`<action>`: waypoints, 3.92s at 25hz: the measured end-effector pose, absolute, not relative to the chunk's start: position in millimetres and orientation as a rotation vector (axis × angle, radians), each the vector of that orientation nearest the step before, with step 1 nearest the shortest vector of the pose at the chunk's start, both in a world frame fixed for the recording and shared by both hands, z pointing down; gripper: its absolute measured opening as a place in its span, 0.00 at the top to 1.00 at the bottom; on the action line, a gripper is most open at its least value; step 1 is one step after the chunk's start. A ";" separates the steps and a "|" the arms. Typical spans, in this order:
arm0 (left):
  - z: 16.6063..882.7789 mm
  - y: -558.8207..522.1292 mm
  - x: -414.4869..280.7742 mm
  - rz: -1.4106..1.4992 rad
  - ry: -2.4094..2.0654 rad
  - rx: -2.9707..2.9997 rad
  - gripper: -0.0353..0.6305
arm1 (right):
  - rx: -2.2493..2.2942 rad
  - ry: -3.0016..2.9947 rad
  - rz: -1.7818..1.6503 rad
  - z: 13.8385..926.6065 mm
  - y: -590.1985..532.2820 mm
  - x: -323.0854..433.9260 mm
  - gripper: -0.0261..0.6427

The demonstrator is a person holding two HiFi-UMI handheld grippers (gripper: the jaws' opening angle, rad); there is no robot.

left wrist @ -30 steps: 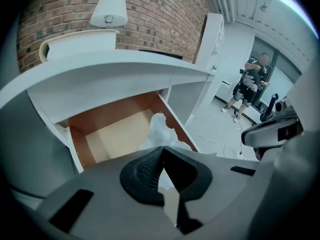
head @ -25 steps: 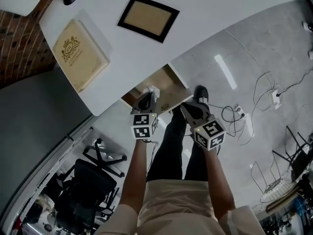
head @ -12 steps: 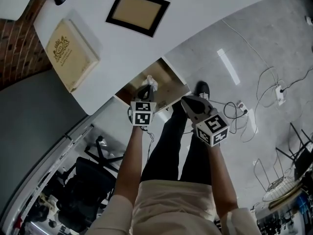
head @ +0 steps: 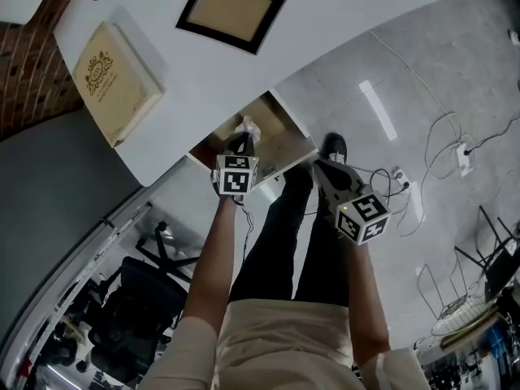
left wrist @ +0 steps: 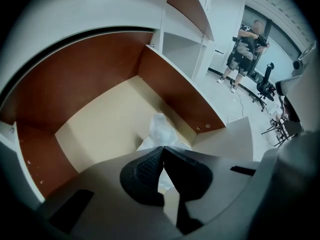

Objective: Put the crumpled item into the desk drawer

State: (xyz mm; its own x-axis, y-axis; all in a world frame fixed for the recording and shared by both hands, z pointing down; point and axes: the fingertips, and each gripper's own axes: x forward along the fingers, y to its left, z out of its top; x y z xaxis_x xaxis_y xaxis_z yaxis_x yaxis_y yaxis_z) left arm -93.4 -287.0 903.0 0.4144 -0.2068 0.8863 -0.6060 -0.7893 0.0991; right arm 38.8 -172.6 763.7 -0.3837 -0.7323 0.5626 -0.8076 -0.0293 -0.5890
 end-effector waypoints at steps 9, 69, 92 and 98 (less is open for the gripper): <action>904.4 -292.0 -95.8 1.286 -0.740 2.221 0.92 | 1.594 -2.168 1.406 765.5 -185.2 14.0 0.93; 715.1 -237.6 -169.1 0.903 -1.181 1.992 0.83 | 1.000 -2.291 1.152 655.5 -189.4 -23.5 0.93; 570.2 -170.6 -179.2 0.557 -1.536 1.942 0.83 | 0.995 -2.398 1.030 576.0 -180.6 -10.4 0.93; 576.8 -157.8 -175.0 0.570 -1.514 1.954 0.83 | 1.027 -2.391 1.031 581.5 -179.2 0.4 0.93</action>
